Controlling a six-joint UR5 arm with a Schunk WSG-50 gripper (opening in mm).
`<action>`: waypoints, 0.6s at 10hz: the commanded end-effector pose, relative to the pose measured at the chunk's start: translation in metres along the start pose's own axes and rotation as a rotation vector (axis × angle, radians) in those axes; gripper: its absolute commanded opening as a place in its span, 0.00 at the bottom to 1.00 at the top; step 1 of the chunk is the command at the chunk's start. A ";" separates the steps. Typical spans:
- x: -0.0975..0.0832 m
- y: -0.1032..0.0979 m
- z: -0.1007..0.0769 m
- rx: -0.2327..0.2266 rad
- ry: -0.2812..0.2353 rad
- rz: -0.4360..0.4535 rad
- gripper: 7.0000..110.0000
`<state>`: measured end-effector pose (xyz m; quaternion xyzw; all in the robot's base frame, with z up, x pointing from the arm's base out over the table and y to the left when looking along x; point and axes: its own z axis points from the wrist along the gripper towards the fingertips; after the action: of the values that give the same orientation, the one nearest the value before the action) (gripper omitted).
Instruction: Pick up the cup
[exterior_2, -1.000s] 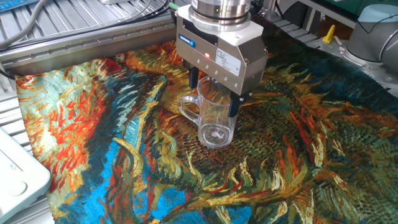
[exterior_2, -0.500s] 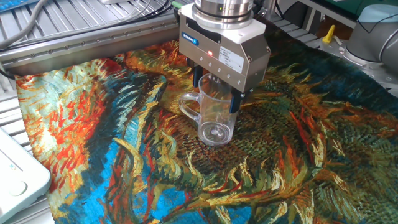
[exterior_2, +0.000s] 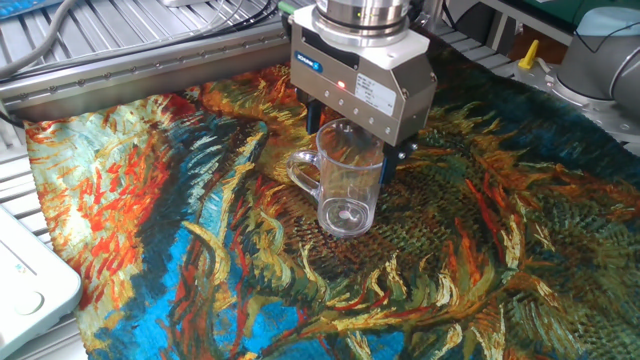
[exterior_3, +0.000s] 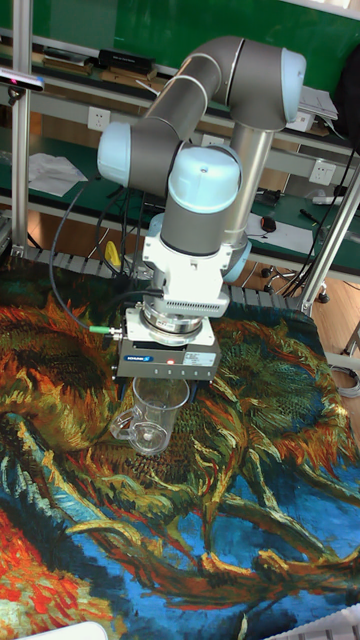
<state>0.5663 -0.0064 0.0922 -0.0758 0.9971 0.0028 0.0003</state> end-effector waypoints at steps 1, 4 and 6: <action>0.001 0.007 0.001 -0.019 -0.004 0.007 1.00; 0.001 0.012 0.001 -0.023 -0.012 0.019 1.00; 0.002 0.011 -0.001 -0.023 -0.012 0.022 1.00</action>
<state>0.5628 0.0011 0.0910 -0.0702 0.9975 0.0076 0.0031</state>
